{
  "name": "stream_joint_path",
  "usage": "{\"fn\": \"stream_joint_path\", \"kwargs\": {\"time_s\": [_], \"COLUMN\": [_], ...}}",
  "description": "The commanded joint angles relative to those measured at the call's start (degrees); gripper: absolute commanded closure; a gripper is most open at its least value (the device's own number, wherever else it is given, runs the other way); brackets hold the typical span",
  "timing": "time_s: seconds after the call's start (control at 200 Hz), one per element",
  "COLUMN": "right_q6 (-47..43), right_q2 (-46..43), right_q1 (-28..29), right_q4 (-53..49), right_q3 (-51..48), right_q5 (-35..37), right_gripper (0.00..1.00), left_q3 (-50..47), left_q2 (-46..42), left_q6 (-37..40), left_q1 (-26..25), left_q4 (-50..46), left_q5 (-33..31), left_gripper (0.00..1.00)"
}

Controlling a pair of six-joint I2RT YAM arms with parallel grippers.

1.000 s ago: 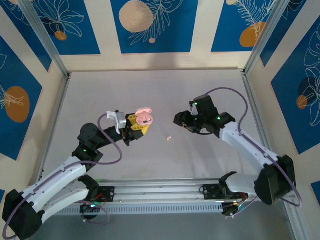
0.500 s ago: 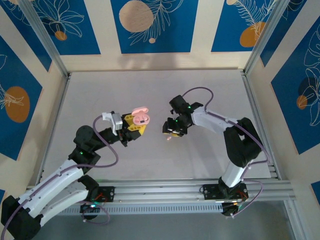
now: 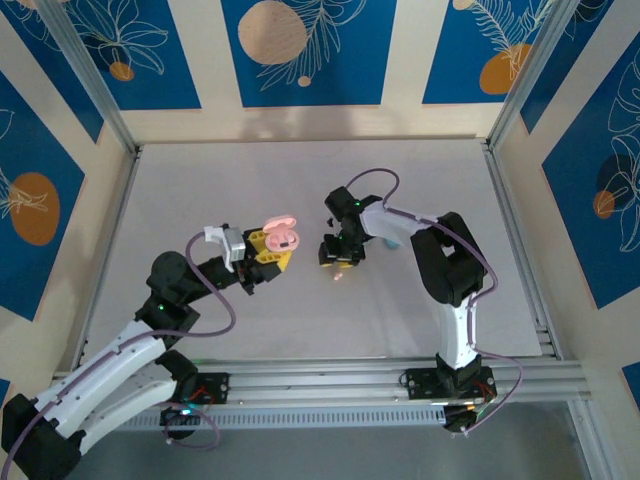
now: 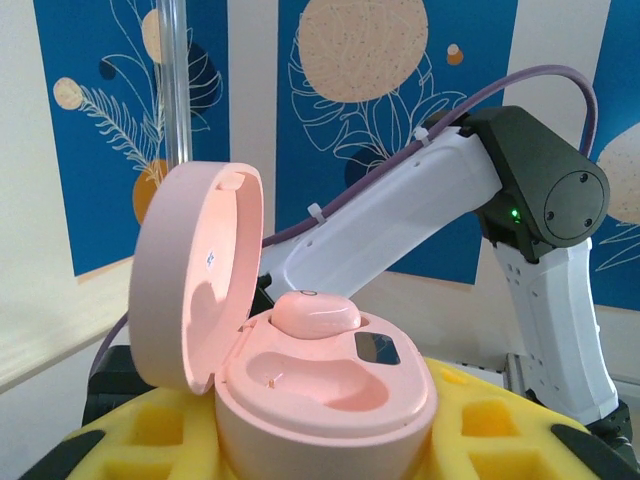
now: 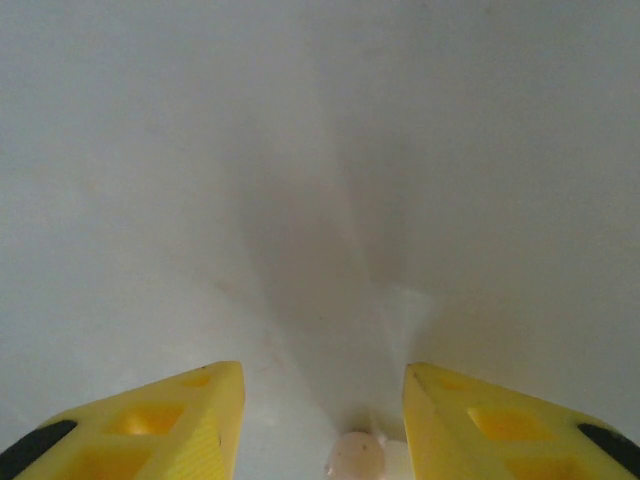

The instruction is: Insert the wireless bluetooth earbuds into the charging case

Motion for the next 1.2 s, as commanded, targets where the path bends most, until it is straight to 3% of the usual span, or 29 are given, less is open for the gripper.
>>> {"fn": "stream_joint_path", "kwargs": {"time_s": [0.0,0.4,0.665,0.925,1.196], "right_q6": [-1.96,-3.40,-3.11,-2.60,-3.67], "right_q2": [0.50,-4.60,-7.87,-10.49,-5.09], "right_q1": [-0.27,-0.19,1.08,-0.44,-2.56], "right_q4": [-2.12,-4.69,-4.26,-4.85,0.16], "right_q3": [0.44,-6.07,-7.79,-6.04,-3.62], "right_q5": [-2.12,-5.39,-11.54,-3.81,-7.79], "right_gripper": [0.54,0.58,0.57,0.58,0.57], "left_q3": [0.30,0.41,0.41,0.33,0.24], "left_q2": [-0.68,0.87,0.91,0.92,0.21], "left_q6": [0.84,-0.20,-0.19,-0.21,0.13], "left_q1": [-0.50,-0.50,-0.51,-0.45,-0.49], "left_q4": [0.16,1.77,1.71,1.62,0.74], "left_q5": [-0.38,0.31,0.30,0.30,0.08], "left_gripper": [0.75,0.75,0.75,0.75,0.75]}}
